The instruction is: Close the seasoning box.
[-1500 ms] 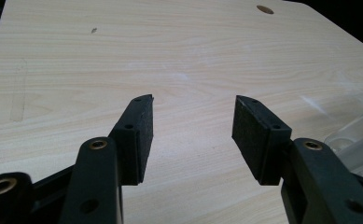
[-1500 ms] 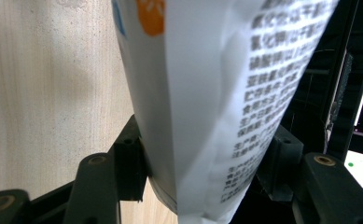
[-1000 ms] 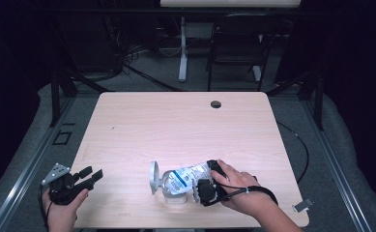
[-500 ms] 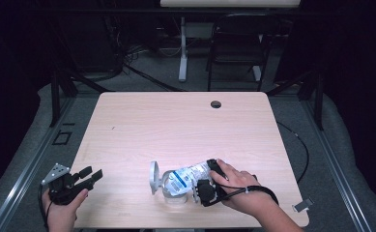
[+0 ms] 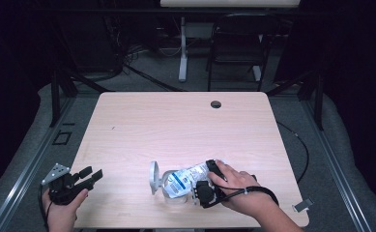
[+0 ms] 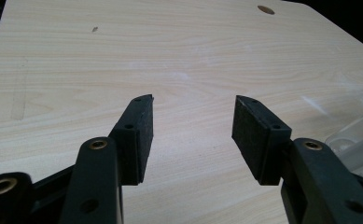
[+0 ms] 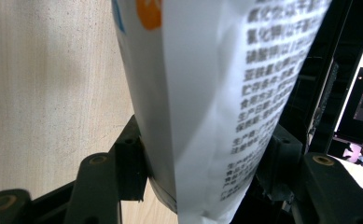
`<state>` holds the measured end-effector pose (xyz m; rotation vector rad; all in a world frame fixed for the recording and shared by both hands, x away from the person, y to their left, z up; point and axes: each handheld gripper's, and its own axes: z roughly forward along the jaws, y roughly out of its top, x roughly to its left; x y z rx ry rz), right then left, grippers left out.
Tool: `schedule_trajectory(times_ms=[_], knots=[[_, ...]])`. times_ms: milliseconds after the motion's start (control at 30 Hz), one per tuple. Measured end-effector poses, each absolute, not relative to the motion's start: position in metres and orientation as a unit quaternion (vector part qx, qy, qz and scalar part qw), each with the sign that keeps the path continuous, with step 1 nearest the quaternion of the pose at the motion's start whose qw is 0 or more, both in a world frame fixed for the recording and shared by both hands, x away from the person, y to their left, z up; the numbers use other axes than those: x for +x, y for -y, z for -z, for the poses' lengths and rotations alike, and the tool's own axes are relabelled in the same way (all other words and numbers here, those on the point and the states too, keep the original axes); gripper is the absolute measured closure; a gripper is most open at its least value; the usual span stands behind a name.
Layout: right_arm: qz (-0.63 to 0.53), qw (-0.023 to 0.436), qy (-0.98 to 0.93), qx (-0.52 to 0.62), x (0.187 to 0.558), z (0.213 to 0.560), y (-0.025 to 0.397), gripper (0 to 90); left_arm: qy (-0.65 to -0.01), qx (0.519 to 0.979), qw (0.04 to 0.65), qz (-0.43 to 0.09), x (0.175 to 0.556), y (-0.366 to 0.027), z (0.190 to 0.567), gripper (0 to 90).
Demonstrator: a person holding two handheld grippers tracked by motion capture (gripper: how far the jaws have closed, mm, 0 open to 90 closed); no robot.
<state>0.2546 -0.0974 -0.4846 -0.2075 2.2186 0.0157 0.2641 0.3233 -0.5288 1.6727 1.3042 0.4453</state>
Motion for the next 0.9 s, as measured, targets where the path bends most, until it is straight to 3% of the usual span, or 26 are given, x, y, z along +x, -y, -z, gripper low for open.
schedule_trajectory(times_ms=[900], knots=[[0.007,0.446,-0.89,-0.091,0.252,0.4825,0.0977,44.9,-0.532,0.683,0.468,-0.181,0.2637,-0.324,0.5282,48.7]])
